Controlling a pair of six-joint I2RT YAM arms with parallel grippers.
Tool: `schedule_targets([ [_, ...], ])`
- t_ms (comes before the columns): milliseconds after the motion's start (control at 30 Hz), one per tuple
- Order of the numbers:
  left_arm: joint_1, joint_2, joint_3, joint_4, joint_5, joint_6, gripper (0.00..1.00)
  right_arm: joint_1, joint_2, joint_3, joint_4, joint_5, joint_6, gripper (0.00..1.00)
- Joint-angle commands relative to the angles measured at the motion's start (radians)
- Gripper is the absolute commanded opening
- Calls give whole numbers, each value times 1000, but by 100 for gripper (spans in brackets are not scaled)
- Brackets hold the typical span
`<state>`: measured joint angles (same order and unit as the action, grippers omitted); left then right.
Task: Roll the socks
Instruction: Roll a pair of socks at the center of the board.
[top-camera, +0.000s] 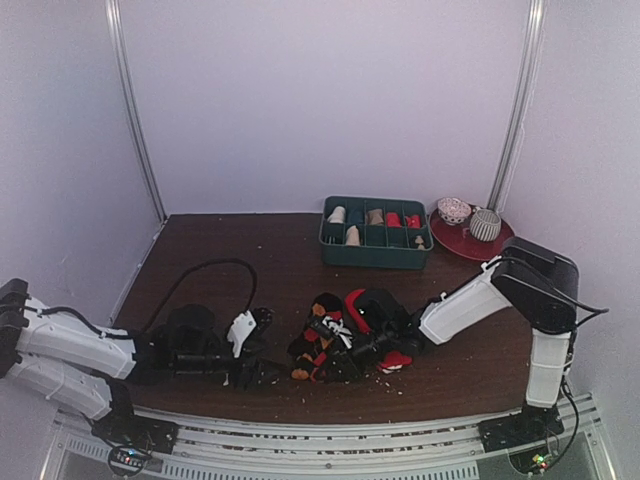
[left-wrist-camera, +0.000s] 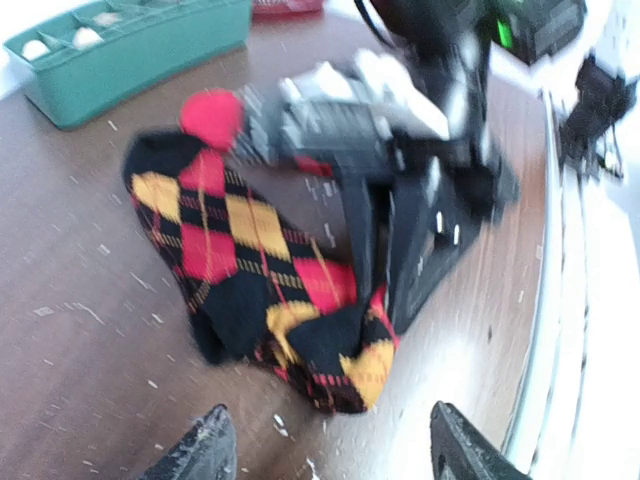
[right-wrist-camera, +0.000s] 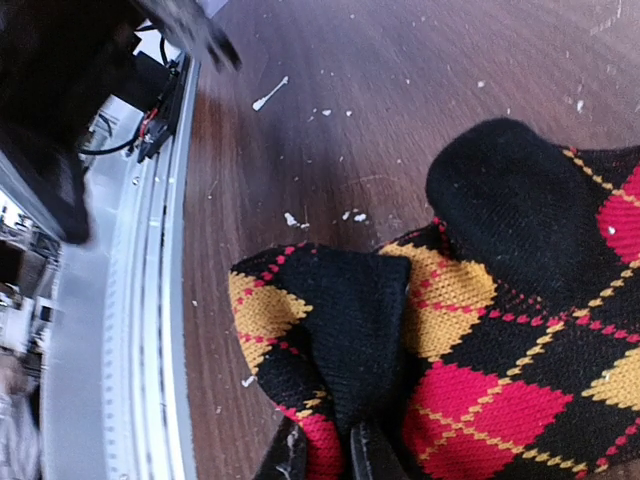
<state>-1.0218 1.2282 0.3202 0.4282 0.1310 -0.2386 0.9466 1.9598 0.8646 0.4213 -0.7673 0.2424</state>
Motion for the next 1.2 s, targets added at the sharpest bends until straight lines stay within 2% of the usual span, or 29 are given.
schedule_targets([
  [0,-10,113,0,183,60,90,65,-7,93,-19,-383,-22,79,11],
  [400,-12,345,84,338,191,121,63,-36,153,35,-463,-40,38,11],
  [467,-12,372,86,356,201,115,61,-40,156,39,-467,-45,34,11],
  [633,-12,460,108,368,209,92,35,-43,156,37,-457,-56,34,11],
  [800,-12,507,116,369,237,68,17,-43,151,27,-436,-59,38,11],
  [867,-12,510,120,358,241,61,4,-43,151,28,-430,-59,35,12],
  [900,-12,510,122,348,241,53,0,-43,151,28,-425,-59,36,14],
  [1000,-9,509,141,265,230,15,0,-42,125,23,-385,-72,37,19],
  [1067,1,514,181,132,226,-29,0,-43,75,6,-347,-64,25,23],
  [1167,39,503,237,-70,292,-99,0,-43,-58,-63,-232,0,7,29],
])
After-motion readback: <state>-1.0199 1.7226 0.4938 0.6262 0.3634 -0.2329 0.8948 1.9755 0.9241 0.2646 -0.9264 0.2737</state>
